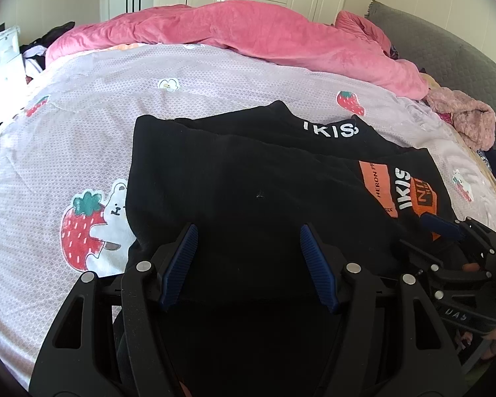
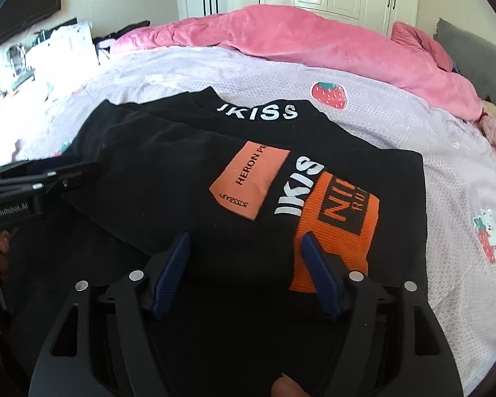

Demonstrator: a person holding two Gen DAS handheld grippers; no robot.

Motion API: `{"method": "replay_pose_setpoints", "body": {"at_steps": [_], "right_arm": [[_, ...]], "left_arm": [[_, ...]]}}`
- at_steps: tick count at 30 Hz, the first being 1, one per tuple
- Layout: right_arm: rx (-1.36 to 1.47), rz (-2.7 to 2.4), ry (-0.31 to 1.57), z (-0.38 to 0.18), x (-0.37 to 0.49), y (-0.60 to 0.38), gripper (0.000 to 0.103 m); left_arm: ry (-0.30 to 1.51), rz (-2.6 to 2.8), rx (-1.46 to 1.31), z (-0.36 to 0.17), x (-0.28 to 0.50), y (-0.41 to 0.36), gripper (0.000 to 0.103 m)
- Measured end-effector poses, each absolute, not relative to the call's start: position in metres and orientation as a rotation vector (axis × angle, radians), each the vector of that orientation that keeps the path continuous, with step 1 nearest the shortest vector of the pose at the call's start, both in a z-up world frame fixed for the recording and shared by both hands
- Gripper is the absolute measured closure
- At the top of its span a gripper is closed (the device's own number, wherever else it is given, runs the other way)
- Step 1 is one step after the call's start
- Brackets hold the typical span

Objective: Fold small clothes
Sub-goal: 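Move both tools back along the sweatshirt toward its hem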

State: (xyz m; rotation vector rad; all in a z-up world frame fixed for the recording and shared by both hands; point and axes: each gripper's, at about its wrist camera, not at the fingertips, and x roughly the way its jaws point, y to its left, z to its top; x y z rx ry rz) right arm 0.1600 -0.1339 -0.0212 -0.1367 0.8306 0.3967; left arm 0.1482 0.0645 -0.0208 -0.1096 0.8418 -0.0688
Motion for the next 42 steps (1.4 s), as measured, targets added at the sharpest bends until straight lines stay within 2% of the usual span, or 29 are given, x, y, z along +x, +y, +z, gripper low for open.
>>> {"method": "replay_pose_setpoints", "body": {"at_steps": [6,8,12,16,19,20,26,27,28,33,42], "right_arm": [[-0.122,0.410,0.791,-0.012,0.154,-0.135,0.034],[-0.118,0.412,0.776,-0.008,0.152,-0.136,0.030],[-0.114,0.413,0.755,-0.003,0.150,-0.138,0.029],[-0.106,0.408,0.741,0.001,0.149,-0.140,0.022],[-0.104,0.400,0.734,0.002,0.149,-0.141,0.021],[-0.102,0.397,0.733,0.003,0.149,-0.142,0.018],[-0.091,0.390,0.719,0.006,0.148,-0.145,0.017],[-0.090,0.389,0.716,0.007,0.148,-0.145,0.015],[-0.089,0.383,0.714,0.008,0.147,-0.146,0.009],[-0.078,0.367,0.698,0.012,0.146,-0.149,0.007],[-0.044,0.356,0.673,0.019,0.145,-0.157,0.006]], "left_arm": [[0.840,-0.072,-0.121,-0.019,0.146,0.066,0.046],[0.839,-0.074,-0.125,-0.018,0.145,0.066,0.046],[0.836,-0.078,-0.136,-0.014,0.142,0.067,0.042],[0.823,-0.074,-0.137,-0.009,0.138,0.068,0.040],[0.820,-0.067,-0.138,-0.007,0.135,0.070,0.039],[0.820,-0.067,-0.139,-0.007,0.134,0.071,0.037],[0.806,-0.052,-0.130,-0.002,0.128,0.074,0.027],[0.804,-0.050,-0.126,-0.001,0.127,0.074,0.025],[0.802,-0.047,-0.122,-0.001,0.126,0.074,0.024],[0.795,-0.028,-0.125,0.000,0.122,0.078,0.010],[0.788,0.014,-0.130,0.002,0.114,0.086,0.010]]}}
